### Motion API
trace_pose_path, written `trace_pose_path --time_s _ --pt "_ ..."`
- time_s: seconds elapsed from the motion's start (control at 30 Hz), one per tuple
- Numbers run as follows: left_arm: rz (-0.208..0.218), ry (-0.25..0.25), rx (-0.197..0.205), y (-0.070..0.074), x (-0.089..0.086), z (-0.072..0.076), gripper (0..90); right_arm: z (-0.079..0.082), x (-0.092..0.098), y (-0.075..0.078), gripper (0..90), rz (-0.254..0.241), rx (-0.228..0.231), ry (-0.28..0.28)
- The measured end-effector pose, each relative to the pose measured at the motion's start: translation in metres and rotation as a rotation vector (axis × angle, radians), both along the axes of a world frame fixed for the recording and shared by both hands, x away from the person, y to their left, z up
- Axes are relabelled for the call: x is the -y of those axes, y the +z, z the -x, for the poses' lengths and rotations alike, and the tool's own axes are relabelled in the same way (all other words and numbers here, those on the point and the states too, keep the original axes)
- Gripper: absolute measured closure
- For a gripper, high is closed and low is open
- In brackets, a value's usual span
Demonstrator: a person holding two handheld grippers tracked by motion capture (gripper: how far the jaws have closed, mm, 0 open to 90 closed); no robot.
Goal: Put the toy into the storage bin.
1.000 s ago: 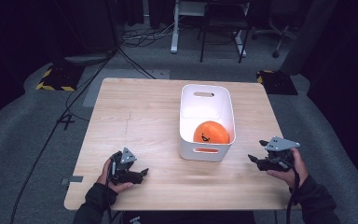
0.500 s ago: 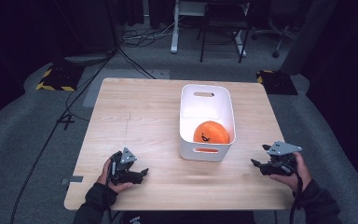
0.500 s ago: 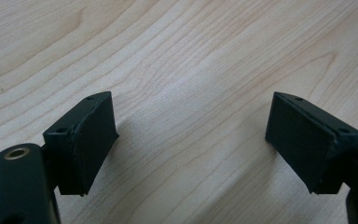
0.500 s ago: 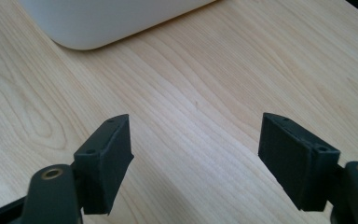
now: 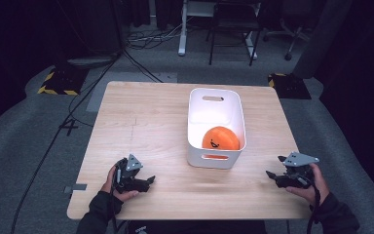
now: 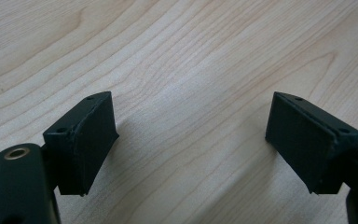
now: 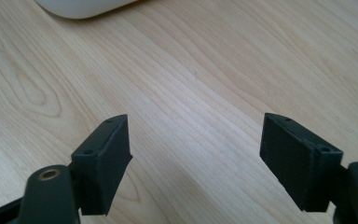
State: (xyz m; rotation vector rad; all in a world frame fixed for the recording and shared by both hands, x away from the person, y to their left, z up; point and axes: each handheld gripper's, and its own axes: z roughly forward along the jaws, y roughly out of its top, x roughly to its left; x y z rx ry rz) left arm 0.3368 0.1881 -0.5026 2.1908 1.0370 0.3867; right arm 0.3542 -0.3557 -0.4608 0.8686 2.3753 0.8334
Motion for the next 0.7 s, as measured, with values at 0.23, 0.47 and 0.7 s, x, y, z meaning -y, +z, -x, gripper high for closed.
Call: trace_pose_path --time_s 0.23,0.47,0.7 --pt "0.0 0.0 0.0 0.0 0.0 0.0 16.3 0.003 0.007 -0.009 24.0 -0.004 -0.024 -0.017" --pt "0.0 0.0 0.0 0.0 0.0 0.0 16.2 0.007 0.013 -0.015 23.5 -0.009 -0.032 -0.029" --pt "0.0 0.002 0.001 0.0 0.0 0.0 16.2 0.008 0.021 -0.022 22.9 -0.037 -0.061 -0.048"
